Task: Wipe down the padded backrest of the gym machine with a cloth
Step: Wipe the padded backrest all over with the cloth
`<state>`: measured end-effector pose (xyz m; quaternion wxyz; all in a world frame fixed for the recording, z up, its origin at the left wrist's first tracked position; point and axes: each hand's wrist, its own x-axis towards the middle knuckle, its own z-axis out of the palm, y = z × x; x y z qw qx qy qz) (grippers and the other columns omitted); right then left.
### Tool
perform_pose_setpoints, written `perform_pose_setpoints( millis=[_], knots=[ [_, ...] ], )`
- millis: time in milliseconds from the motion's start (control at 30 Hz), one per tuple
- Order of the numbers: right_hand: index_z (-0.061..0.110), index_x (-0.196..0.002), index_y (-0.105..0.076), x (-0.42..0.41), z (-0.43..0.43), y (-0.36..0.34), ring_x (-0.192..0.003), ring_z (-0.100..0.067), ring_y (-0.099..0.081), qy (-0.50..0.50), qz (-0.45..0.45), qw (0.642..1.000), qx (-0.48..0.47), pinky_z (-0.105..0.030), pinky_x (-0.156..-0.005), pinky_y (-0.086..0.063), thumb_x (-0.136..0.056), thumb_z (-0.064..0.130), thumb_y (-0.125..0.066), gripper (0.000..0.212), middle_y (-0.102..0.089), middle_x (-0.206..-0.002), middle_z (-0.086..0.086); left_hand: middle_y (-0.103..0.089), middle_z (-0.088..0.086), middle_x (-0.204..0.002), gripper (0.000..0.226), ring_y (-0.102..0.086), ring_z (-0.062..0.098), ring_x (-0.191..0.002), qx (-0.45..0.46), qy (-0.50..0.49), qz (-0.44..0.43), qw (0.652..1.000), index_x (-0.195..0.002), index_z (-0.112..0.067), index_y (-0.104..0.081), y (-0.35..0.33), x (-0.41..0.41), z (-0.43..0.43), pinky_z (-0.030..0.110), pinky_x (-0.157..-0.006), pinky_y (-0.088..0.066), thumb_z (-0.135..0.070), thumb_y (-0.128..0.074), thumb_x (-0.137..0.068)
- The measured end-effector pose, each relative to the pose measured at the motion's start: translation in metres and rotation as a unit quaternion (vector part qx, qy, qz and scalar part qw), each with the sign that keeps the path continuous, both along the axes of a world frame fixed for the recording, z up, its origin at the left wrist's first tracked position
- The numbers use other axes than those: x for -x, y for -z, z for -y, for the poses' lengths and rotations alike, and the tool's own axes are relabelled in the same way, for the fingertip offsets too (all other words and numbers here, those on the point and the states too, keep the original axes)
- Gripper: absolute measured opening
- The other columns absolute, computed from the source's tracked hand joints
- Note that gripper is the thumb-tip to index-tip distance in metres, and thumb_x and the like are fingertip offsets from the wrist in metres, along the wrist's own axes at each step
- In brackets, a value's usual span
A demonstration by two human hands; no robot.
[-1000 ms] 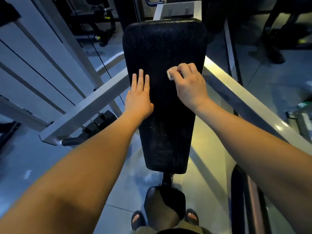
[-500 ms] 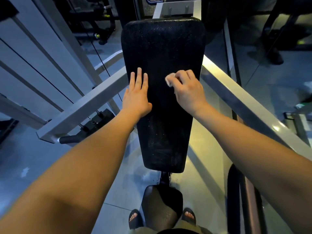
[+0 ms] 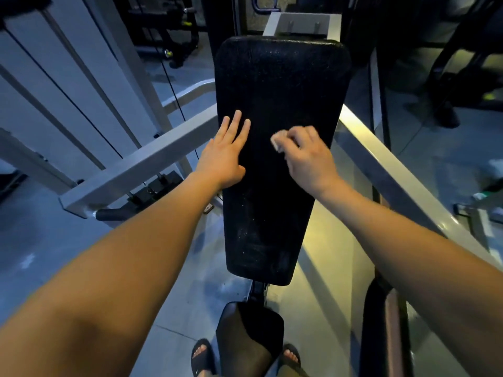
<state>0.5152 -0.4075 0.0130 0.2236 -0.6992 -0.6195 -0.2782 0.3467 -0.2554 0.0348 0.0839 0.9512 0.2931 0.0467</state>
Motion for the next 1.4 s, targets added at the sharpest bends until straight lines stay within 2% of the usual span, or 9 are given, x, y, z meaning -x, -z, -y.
perform_pose_setpoints(
  millis=[100, 367, 567, 700, 800, 900, 1067, 1267, 1400],
  knots=[
    [0.006, -0.11, -0.067, -0.004, -0.017, -0.006, -0.088, -0.033, -0.052, 0.02, -0.005, 0.999, -0.046, -0.041, -0.073, -0.046, -0.094, -0.003, -0.051, 0.024, -0.06, -0.103, -0.015, 0.017, -0.012, -0.168, 0.093, 0.008, 0.013, -0.155, 0.063, 0.015, 0.07, 0.995, -0.162, -0.033, 0.002, 0.003, 0.017, 0.002, 0.023, -0.102, -0.032, -0.013, -0.056, -0.091],
    [0.002, -0.097, -0.06, 0.027, -0.002, 0.075, -0.079, -0.032, -0.05, -0.098, 0.056, 0.985, 0.128, -0.044, -0.063, -0.049, -0.093, -0.001, -0.059, 0.006, -0.055, -0.093, -0.015, 0.004, -0.011, -0.169, 0.074, -0.007, 0.012, -0.155, 0.129, -0.039, 0.06, 0.989, -0.162, -0.022, -0.014, 0.055, 0.05, 0.007, 0.037, -0.116, -0.038, -0.004, -0.043, -0.096],
    [0.006, -0.107, -0.064, 0.016, -0.045, 0.003, -0.085, -0.032, -0.049, -0.031, 0.028, 0.999, 0.004, -0.038, -0.068, -0.041, -0.092, -0.003, -0.049, 0.023, -0.056, -0.1, -0.015, 0.022, -0.019, -0.165, 0.087, -0.013, 0.017, -0.155, 0.142, -0.04, -0.001, 0.989, -0.162, -0.031, -0.003, 0.08, 0.063, 0.006, 0.031, -0.078, -0.055, -0.005, -0.049, -0.093],
    [0.006, -0.102, -0.061, 0.037, -0.03, 0.062, -0.085, -0.03, -0.052, -0.093, 0.041, 0.99, 0.102, -0.04, -0.069, -0.047, -0.093, 0.002, -0.061, 0.009, -0.056, -0.099, -0.013, 0.025, -0.014, -0.165, 0.096, 0.006, 0.017, -0.156, 0.175, -0.051, -0.079, 0.98, -0.157, -0.045, 0.011, 0.094, 0.071, 0.0, 0.035, -0.105, -0.046, -0.011, -0.053, -0.095],
    [0.001, -0.094, -0.063, 0.037, -0.027, 0.078, -0.08, -0.03, -0.054, -0.143, 0.094, 0.969, 0.177, -0.042, -0.062, -0.048, -0.092, 0.003, -0.065, 0.003, -0.056, -0.092, -0.013, -0.005, -0.001, -0.17, 0.09, -0.031, 0.025, -0.148, 0.221, -0.06, -0.08, 0.97, -0.16, -0.04, 0.006, 0.091, 0.07, 0.001, 0.037, -0.109, -0.042, -0.014, -0.053, -0.097],
    [0.006, -0.096, -0.063, 0.03, -0.04, 0.036, -0.081, -0.032, -0.052, -0.133, 0.107, 0.974, 0.15, -0.042, -0.063, -0.045, -0.091, 0.003, -0.055, 0.009, -0.055, -0.093, -0.013, -0.066, 0.0, -0.118, 0.063, -0.067, 0.024, -0.091, 0.232, -0.127, 0.063, 0.962, -0.159, -0.023, -0.029, 0.077, 0.062, 0.004, 0.04, -0.086, -0.057, -0.014, -0.046, -0.099],
    [0.006, -0.101, -0.062, 0.033, -0.055, 0.006, -0.083, -0.031, -0.051, -0.037, 0.046, 0.997, 0.05, -0.038, -0.066, -0.04, -0.094, 0.002, -0.045, 0.019, -0.056, -0.097, -0.014, -0.055, 0.011, -0.146, 0.053, -0.053, 0.028, -0.134, 0.259, -0.226, 0.153, 0.926, -0.151, -0.008, -0.044, 0.067, 0.045, -0.008, 0.039, -0.113, -0.041, -0.029, -0.055, -0.103],
    [0.004, -0.091, -0.064, 0.043, -0.036, 0.061, -0.08, -0.032, -0.055, -0.146, 0.103, 0.961, 0.21, -0.042, -0.061, -0.046, -0.087, 0.003, -0.07, 0.008, -0.056, -0.091, -0.013, -0.07, 0.006, -0.113, 0.031, -0.066, 0.024, -0.102, 0.285, -0.225, 0.167, 0.917, -0.126, -0.012, -0.063, 0.078, 0.032, -0.017, 0.036, -0.086, -0.054, -0.028, -0.061, -0.1],
    [0.007, -0.094, -0.062, 0.025, -0.06, -0.007, -0.079, -0.032, -0.051, -0.098, 0.082, 0.987, 0.093, -0.043, -0.064, -0.043, -0.084, -0.003, -0.056, 0.015, -0.056, -0.092, -0.014, -0.065, 0.005, -0.103, 0.029, -0.063, 0.025, -0.094, 0.274, -0.248, 0.158, 0.916, -0.122, -0.01, -0.06, 0.079, 0.027, -0.018, 0.035, -0.077, -0.049, -0.029, -0.061, -0.1]
  ],
)
